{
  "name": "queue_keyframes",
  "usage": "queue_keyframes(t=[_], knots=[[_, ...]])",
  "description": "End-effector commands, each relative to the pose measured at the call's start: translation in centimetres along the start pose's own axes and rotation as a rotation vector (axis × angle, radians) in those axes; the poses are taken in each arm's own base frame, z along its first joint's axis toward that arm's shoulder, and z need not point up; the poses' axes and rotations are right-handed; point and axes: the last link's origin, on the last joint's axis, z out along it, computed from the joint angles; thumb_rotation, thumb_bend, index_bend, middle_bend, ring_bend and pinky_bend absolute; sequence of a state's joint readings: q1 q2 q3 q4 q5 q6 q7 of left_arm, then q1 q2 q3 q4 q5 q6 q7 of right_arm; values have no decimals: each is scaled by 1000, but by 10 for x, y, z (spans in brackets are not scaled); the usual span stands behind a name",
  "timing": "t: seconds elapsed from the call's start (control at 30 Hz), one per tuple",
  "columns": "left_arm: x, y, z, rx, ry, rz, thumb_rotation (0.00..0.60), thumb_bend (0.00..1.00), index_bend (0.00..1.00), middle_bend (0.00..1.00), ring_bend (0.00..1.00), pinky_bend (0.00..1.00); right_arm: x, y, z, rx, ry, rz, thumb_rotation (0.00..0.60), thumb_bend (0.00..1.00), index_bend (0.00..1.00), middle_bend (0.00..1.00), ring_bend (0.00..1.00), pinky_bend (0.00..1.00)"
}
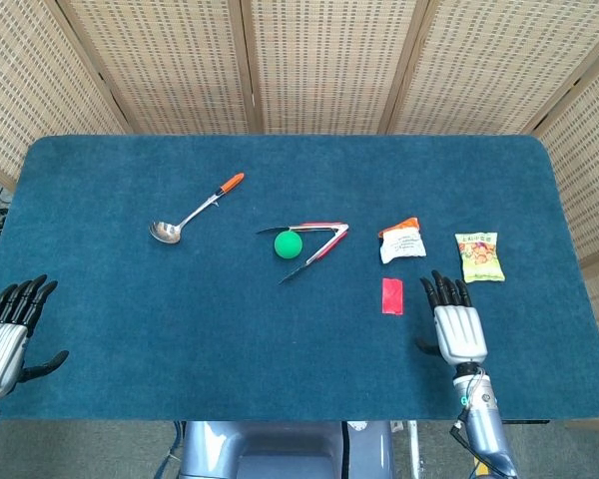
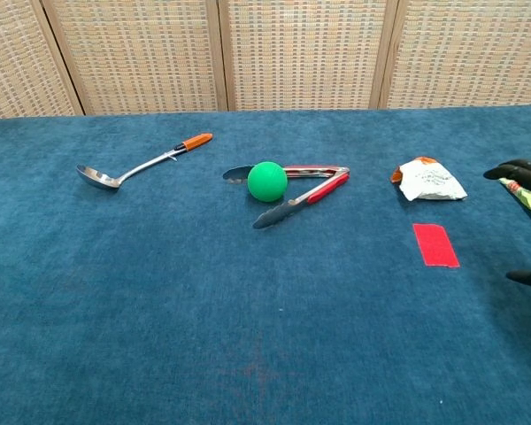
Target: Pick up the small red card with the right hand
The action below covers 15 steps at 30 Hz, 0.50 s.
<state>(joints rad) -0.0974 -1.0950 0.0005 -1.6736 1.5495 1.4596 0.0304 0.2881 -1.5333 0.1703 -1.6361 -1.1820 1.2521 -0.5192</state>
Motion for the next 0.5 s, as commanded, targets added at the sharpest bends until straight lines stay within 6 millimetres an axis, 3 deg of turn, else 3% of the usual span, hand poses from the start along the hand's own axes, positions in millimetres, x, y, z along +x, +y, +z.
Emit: queue_keyframes(t=[0.03, 0.5], knots=[[0, 0, 1, 1, -1, -1, 600, 217, 0, 0, 0, 0, -5, -4, 6, -2, -15, 11, 600, 220, 0, 0, 0, 0], [0, -4, 2, 13, -4, -8, 600, 218, 0, 0, 0, 0, -22, -17, 24, 0, -51, 25, 600, 234, 0, 0, 0, 0]])
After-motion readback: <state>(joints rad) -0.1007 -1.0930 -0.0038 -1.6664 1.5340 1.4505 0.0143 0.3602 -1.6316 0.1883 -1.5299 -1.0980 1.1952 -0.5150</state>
